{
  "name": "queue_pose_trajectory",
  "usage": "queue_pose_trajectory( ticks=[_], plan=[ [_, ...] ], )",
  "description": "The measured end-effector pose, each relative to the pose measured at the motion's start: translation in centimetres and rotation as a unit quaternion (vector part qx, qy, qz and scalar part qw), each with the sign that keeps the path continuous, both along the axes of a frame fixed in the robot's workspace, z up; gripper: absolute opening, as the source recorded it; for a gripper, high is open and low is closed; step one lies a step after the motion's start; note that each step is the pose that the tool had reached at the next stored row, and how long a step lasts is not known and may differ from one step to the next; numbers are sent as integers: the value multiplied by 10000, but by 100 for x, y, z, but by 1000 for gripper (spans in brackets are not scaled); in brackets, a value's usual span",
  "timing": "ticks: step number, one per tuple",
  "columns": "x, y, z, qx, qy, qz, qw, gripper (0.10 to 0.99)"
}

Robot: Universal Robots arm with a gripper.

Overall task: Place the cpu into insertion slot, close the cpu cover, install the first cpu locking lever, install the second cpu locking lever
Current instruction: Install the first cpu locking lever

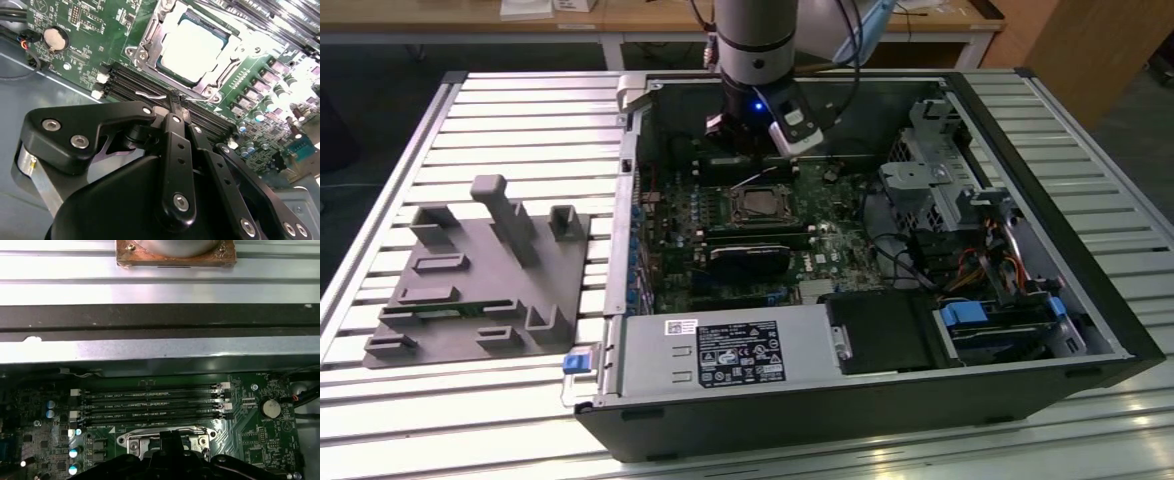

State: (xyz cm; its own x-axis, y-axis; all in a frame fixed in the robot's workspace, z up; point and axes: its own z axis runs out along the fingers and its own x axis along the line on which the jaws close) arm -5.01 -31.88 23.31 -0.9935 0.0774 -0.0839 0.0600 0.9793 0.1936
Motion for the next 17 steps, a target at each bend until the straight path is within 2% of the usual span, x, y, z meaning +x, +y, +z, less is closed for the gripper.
queue_pose_trajectory(
  ticks=[5,13,15,17],
  plan=[
    [5,3,-42,70,-1,-43,10000,106],
    [65,5,-83,84,-2,-233,9997,106],
    [68,5,-95,85,-32,-289,9995,106],
    [68,5,-105,86,-79,-324,9994,106]
  ],
)
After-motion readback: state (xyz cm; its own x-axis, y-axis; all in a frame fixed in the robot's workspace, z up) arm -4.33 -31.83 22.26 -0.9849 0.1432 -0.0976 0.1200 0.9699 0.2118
